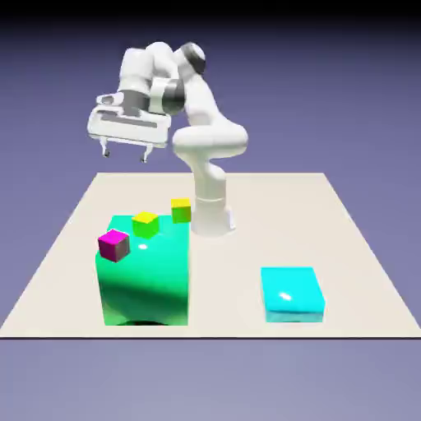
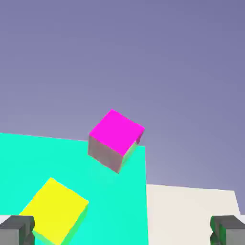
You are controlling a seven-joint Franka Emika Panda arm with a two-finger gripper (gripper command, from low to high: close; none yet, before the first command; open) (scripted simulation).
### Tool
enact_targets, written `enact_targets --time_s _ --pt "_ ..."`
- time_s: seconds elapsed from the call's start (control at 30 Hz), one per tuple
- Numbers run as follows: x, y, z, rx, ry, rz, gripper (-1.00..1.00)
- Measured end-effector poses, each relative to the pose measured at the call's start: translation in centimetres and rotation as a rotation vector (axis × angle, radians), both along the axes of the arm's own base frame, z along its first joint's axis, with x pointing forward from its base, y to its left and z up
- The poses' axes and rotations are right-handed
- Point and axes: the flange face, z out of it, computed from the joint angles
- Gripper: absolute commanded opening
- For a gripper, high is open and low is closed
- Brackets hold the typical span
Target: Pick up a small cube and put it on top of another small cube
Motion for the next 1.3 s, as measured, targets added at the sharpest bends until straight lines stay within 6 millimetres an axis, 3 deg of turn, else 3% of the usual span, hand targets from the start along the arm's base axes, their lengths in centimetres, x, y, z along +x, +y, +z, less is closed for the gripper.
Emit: enact_targets --time_s 0.2,0.43,0.57,0.7,0.77,0.93,0.97,1.03,1.3 --pt "-2.1 -4.7 -5.7 0.023 0.102 -0.016 0.0" --pt "-3.2 -8.0 -14.8 0.067 0.25 -0.01 0.0" --pt "-3.2 -8.4 -20.8 0.093 0.347 0.011 0.0" --pt "-2.7 -7.5 -26.9 0.117 0.45 0.046 0.0" --pt "-2.6 -7.3 -27.7 0.119 0.464 0.051 0.0" --pt "-2.0 -7.3 -34.4 0.12 0.464 0.051 0.0" --pt "-1.9 -7.3 -34.7 0.119 0.464 0.051 -1.0" --pt "-1.9 -7.3 -34.7 0.121 0.464 0.052 -1.0" --pt "-3.5 -8.2 -24.2 0.098 0.459 0.106 -1.0"
